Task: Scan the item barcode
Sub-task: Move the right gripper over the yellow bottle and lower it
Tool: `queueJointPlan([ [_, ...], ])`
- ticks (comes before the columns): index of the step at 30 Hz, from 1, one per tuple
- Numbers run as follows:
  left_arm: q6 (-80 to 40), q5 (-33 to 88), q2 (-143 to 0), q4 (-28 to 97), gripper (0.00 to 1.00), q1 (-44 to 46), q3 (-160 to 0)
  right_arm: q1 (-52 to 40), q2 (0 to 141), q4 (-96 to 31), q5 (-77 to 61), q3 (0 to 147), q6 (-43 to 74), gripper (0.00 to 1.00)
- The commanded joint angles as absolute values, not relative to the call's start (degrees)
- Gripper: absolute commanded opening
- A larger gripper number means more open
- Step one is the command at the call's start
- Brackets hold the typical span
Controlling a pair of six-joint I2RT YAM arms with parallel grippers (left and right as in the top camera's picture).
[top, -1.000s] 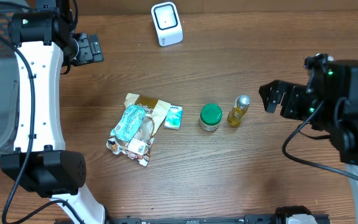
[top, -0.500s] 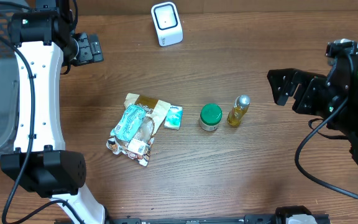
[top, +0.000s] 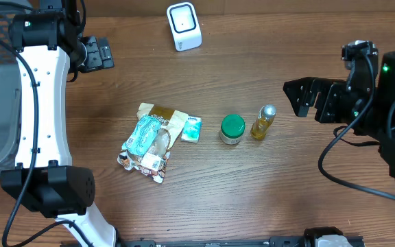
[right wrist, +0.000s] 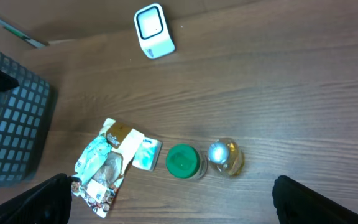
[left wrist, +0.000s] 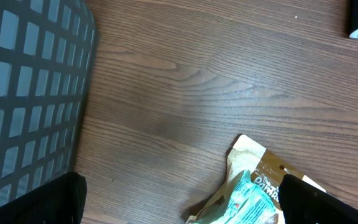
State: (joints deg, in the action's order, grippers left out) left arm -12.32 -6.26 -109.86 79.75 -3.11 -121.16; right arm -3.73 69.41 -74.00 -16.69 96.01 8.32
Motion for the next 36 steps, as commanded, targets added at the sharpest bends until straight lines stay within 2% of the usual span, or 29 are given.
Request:
queueJointPlan([
  [1,-12.88,-6.37,-108.97,79.68,1.00,-3.31,-121.93,-3.29,69.08,-74.08,-16.86,97.60,7.60,1.00],
  [4,-12.88,-6.37,-108.97,79.68,1.00,-3.31,-121.93,-3.29,69.41,-74.63,-15.86,98.56,7.62,1.00],
  [9,-12.91,-6.37,-108.97,79.68,0.99,-3.31,-121.93,-3.29,74.08,-84.75,-10.46,103.66,7.62,1.00],
  [14,-12.88,-6.37,-108.97,79.68,1.00,-3.31,-121.93,-3.29,78.41,-88.68,-9.28,103.94,7.68,1.00],
  [22,-12.88,-6.37,-108.97,79.68,1.00,-3.31,-121.93,-3.29,82.89,-86.24,-14.66,103.46,11.07,1.00],
  [29,-12.91,-6.37,-108.97,79.68,1.00,-3.31,-121.93,-4.12,85.27,-87.00,-10.96,101.47,9.54,0.98],
  [36,-12.91,-6.37,-108.97,79.68,1.00,-3.31,-121.93,-7.42,85.76,-82.65,-7.79,94.19,12.16,0.96],
])
